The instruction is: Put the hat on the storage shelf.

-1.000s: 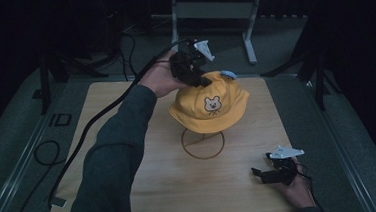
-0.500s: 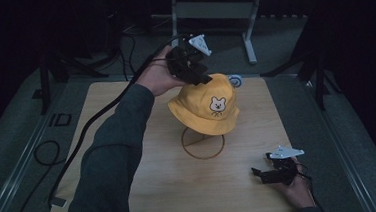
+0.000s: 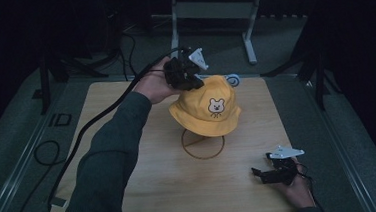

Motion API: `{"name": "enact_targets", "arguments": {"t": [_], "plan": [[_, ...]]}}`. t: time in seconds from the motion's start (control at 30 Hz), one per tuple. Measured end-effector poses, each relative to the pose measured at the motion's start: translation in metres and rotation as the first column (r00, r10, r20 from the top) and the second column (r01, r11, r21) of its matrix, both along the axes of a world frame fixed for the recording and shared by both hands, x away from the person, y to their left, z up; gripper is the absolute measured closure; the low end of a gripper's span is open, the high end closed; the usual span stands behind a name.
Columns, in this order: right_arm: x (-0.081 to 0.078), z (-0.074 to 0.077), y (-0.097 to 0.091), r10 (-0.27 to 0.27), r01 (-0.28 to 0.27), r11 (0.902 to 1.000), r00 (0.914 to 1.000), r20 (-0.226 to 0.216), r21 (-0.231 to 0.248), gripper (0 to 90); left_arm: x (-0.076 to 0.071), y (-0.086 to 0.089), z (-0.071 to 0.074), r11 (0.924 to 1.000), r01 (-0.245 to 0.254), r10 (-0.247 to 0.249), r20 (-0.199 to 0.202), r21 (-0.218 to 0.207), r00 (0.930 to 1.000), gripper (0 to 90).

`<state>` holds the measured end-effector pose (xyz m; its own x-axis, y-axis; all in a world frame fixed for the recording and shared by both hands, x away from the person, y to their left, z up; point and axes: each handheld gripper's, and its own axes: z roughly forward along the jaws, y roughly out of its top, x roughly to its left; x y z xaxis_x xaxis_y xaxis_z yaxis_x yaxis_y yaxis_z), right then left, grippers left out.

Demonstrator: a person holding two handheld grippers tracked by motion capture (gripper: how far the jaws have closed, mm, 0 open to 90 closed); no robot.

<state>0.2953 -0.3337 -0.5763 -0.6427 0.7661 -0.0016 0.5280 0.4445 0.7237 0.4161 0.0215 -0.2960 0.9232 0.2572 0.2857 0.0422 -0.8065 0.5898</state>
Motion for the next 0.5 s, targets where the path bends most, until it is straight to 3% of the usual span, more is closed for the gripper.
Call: {"name": "enact_targets", "arguments": {"t": [0.33, 0.5], "plan": [[0.0, 0.0, 0.0, 0.0, 0.0, 1.0, 1.0, 0.0, 0.0, 12.1, -0.008, 0.011, -0.011, 0.9997, 0.024, -0.024, -0.041, -0.003, 0.9988, 89.5], [0.0, 0.0, 0.0, 0.0, 0.0, 1.0, 1.0, 0.0, 0.0, 12.1, -0.008, 0.018, -0.012, 0.999, 0.023, -0.025, -0.055, -0.039, 0.9982, 88.5]]}}
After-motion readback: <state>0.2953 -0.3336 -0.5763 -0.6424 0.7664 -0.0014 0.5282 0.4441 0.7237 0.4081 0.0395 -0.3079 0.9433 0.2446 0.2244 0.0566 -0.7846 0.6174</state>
